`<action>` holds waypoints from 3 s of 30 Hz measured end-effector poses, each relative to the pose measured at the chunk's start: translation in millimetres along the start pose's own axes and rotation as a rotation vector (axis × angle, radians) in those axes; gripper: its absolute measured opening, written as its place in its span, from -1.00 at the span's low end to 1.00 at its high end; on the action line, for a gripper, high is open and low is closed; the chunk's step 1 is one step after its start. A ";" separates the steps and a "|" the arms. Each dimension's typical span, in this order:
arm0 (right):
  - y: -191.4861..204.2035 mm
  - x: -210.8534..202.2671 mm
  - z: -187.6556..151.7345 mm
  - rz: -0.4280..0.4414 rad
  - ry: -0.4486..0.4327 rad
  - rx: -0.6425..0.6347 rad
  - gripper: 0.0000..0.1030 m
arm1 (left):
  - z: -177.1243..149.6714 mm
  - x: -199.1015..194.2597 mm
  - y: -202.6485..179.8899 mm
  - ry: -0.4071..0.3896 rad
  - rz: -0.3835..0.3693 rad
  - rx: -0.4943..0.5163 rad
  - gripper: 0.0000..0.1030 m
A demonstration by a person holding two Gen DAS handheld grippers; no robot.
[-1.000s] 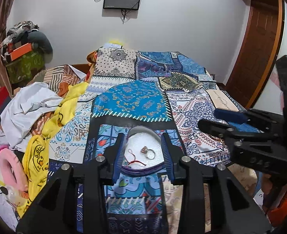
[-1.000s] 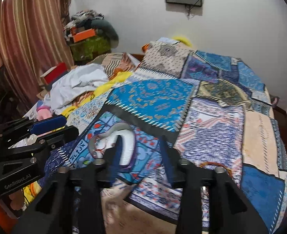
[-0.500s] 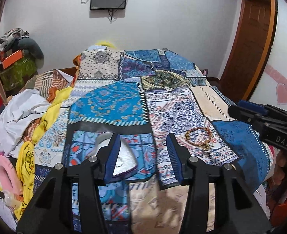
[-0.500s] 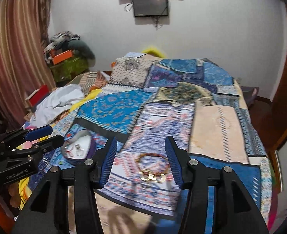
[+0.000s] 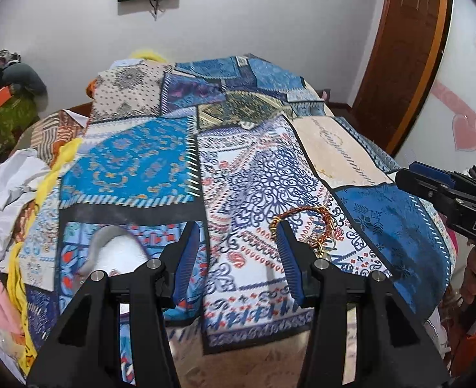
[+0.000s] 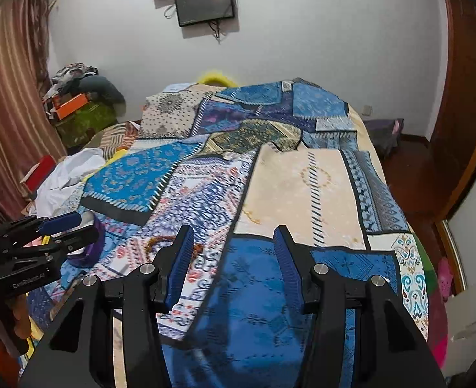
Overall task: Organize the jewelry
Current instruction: 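Grasp the red-and-gold beaded bracelet with the left tool while the right tool approaches a gold ring, then grasp the gold hoop ring with the right tool while the left tool lifts the bracelet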
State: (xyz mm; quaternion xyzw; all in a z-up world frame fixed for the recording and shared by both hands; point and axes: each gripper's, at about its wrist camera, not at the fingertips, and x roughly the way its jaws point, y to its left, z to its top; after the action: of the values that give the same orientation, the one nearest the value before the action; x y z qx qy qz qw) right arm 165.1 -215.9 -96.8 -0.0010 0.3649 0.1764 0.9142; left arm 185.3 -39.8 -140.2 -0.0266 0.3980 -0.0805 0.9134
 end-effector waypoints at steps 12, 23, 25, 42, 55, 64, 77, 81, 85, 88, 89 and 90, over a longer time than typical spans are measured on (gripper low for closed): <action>-17.0 28.6 -12.0 0.031 0.077 0.012 -0.08 | -1.2 53.2 -17.4 0.096 -0.081 0.006 -0.61; -11.3 38.2 -15.8 0.070 0.108 0.011 -0.08 | -4.1 54.7 -20.1 0.084 -0.115 -0.001 -0.83; -8.9 38.8 -15.7 0.076 0.112 0.007 -0.08 | -2.9 49.4 -19.3 0.072 -0.117 -0.003 -0.84; 28.2 41.2 -19.9 0.114 0.143 -0.078 -0.08 | 1.9 -12.1 4.4 -0.059 -0.095 -0.036 -0.84; 43.3 58.0 -30.1 0.069 0.204 -0.169 -0.08 | -47.3 5.3 24.2 0.083 -0.130 -0.084 -0.84; 53.8 66.0 -32.4 0.078 0.216 -0.243 -0.51 | -51.6 13.4 24.7 0.097 -0.114 -0.077 -0.81; 50.5 55.6 -31.6 0.098 0.192 -0.185 -0.67 | -51.8 14.9 18.5 0.096 -0.101 -0.068 -0.81; 48.1 42.6 -27.3 0.099 0.161 -0.172 -0.67 | -45.7 4.0 9.7 0.072 -0.097 -0.046 -0.82; 46.9 29.2 -21.4 0.097 0.126 -0.161 -0.67 | -35.6 -18.6 0.3 0.005 -0.091 -0.020 -0.82; 46.4 19.8 -18.8 0.098 0.103 -0.154 -0.67 | -25.5 -38.1 -7.8 -0.054 -0.085 0.006 -0.82; 46.4 16.1 -17.9 0.100 0.095 -0.151 -0.67 | -22.1 -44.1 -10.3 -0.072 -0.084 0.012 -0.82; 46.3 13.8 -17.4 0.101 0.089 -0.149 -0.67 | -19.0 -47.1 -12.4 -0.082 -0.084 0.015 -0.82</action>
State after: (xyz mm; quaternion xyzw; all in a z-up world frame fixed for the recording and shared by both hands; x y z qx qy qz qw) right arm 147.8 -170.3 -112.9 -0.0585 0.3908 0.2489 0.8843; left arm 138.3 -43.8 -117.7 -0.0397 0.3581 -0.1208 0.9250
